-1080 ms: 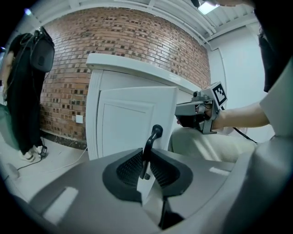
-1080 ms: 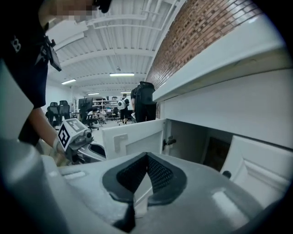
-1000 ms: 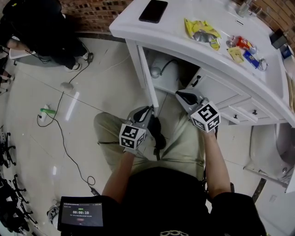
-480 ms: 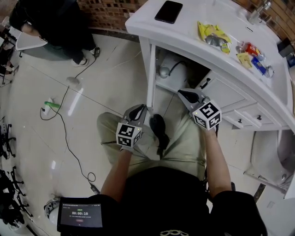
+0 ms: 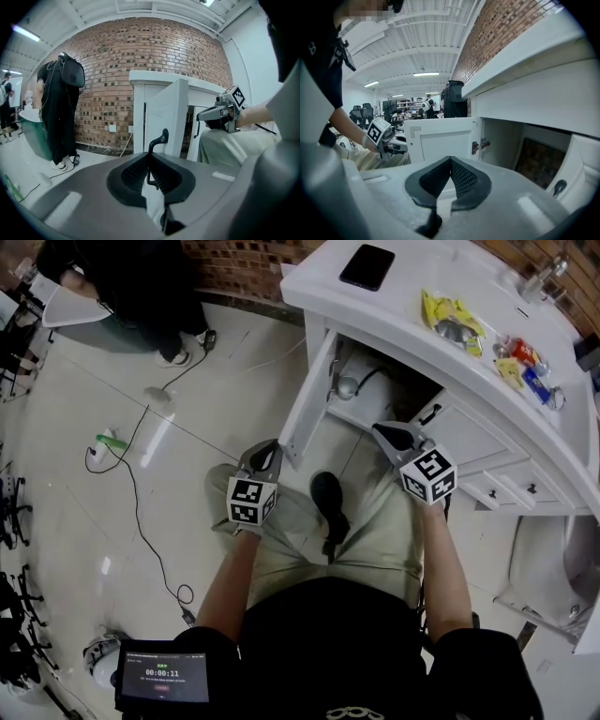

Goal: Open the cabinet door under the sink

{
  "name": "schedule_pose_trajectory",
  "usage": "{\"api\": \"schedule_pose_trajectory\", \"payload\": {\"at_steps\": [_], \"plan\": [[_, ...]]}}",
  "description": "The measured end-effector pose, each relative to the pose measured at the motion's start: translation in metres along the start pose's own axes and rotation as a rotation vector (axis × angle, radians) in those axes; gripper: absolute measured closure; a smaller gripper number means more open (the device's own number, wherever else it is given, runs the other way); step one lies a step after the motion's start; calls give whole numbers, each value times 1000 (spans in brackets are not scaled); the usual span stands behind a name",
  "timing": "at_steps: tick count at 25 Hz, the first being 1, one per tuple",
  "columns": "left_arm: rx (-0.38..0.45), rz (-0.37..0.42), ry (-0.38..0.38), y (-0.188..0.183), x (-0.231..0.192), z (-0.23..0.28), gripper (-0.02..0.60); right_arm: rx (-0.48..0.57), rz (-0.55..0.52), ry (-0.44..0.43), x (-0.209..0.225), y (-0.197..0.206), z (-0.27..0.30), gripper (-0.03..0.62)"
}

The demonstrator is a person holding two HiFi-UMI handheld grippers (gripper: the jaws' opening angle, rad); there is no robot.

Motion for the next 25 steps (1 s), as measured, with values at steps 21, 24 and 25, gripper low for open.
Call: {"api": "schedule_pose_trajectory", "payload": {"at_steps": [21, 24, 25], "plan": [[138, -54, -6, -1, -17, -36, 569, -18, -4, 15, 0, -2, -4, 603], [140, -45, -5, -9, -13, -38, 568, -29, 7, 18, 0, -2, -6, 603], [141, -46, -10, -12, -12, -39, 568, -31, 16, 19, 1, -2, -8, 603]]}}
Point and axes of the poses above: the fingertips, and each gripper's own axes: z forward along the fingers, x to its right, y out of its underside, the point moved 1 cm from there along -z, backward along the fingers, and after that the axes turned 10 degrees about y, right-handed, at the moved point
